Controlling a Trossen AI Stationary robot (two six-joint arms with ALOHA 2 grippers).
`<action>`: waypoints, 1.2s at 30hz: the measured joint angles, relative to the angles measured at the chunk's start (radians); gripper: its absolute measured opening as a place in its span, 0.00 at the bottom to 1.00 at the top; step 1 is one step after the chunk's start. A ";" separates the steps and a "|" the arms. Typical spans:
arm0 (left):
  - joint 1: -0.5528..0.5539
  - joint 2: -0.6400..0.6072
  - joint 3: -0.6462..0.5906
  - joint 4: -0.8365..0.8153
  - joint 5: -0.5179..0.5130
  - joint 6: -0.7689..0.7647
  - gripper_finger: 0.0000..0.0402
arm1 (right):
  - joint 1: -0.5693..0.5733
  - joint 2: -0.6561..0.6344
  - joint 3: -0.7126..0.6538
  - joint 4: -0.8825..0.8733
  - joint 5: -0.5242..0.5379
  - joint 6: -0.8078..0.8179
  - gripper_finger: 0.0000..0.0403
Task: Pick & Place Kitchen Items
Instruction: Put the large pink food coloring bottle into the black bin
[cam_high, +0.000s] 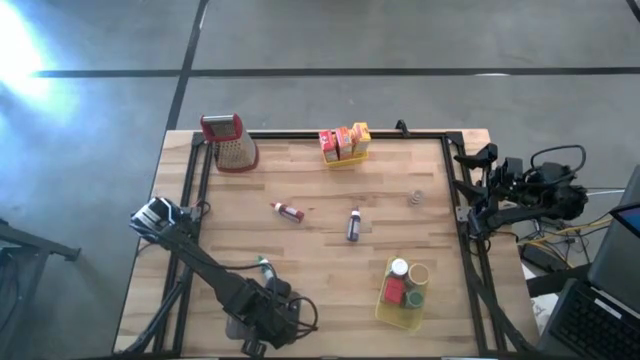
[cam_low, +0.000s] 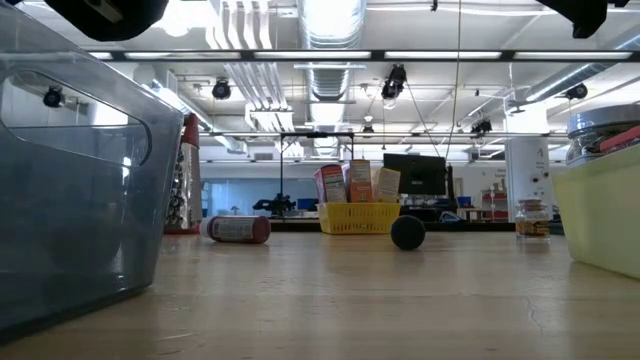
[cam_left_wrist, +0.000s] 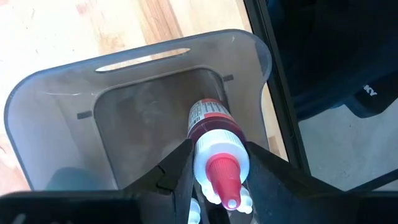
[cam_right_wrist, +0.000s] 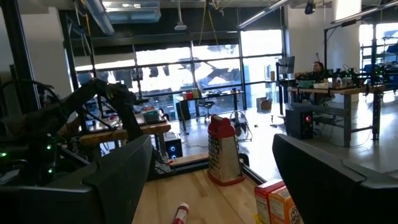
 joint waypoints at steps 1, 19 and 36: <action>0.000 0.000 0.000 0.000 0.002 -0.002 0.33 | 0.000 0.000 0.000 0.000 0.000 0.001 0.80; 0.001 0.000 -0.002 0.031 0.013 -0.003 0.33 | 0.000 0.000 0.000 0.000 0.000 0.000 0.68; 0.000 -0.001 -0.002 0.033 0.010 0.046 0.33 | 0.000 0.000 0.000 0.000 0.000 0.003 0.57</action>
